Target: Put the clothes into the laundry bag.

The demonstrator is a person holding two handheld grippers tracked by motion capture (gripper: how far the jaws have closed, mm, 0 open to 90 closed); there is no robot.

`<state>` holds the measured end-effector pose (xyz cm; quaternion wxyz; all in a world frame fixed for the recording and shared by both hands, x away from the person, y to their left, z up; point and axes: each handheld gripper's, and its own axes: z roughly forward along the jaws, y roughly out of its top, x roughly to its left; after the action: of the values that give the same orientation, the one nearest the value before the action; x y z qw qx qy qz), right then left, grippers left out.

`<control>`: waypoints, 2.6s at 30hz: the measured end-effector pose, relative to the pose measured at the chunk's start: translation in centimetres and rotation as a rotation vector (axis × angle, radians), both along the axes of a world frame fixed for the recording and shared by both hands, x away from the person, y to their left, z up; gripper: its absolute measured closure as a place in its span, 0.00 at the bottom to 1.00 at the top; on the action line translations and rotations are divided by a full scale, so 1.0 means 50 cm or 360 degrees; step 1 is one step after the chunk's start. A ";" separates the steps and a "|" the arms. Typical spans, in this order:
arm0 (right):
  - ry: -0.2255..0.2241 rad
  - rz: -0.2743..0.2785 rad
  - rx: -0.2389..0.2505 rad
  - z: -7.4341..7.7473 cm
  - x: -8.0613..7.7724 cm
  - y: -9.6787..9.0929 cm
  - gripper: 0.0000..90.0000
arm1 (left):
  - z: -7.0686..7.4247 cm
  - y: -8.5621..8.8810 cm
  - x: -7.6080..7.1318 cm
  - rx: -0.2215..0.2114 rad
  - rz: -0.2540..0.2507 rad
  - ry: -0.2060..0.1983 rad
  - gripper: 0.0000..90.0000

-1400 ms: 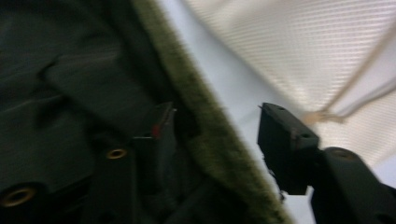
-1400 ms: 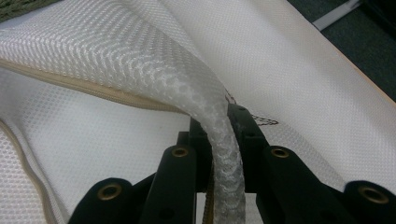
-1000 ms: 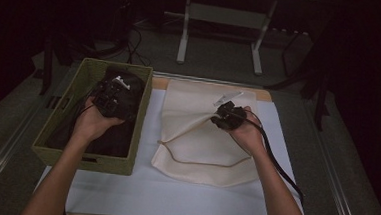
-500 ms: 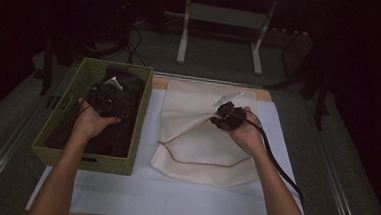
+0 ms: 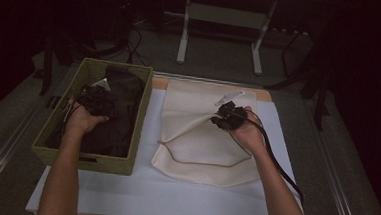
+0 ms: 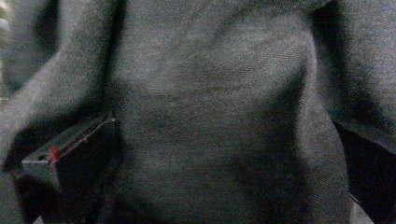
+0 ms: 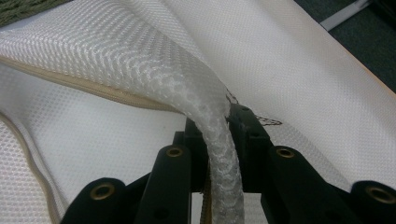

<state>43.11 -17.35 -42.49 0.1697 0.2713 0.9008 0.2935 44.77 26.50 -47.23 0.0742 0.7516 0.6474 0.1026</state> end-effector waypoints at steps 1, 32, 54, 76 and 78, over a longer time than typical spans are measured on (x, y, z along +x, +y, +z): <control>0.0003 -0.0001 0.0000 0.000 0.000 0.000 0.86 | -0.002 0.000 0.000 -0.0033 -0.0014 0.0011 0.00; 0.0018 0.0007 0.0059 0.008 -0.003 -0.009 0.82 | -0.012 -0.006 -0.026 -0.0059 -0.0093 0.0015 0.17; 0.0032 0.0013 0.0063 -0.001 -0.001 0.001 0.78 | -0.016 -0.032 -0.017 -0.0042 -0.0120 0.0136 0.00; 0.0025 0.0053 0.0065 0.006 -0.005 -0.007 0.74 | -0.046 -0.005 0.006 -0.0139 -0.0111 0.0289 0.00; 0.0035 0.0041 0.0081 0.005 -0.002 -0.008 0.74 | -0.043 -0.024 0.007 -0.0129 -0.0187 0.0355 0.02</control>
<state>43.00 -17.76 -42.22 0.1490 0.2671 0.8982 0.3157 45.13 25.30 -49.37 0.0380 0.7913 0.6101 -0.0123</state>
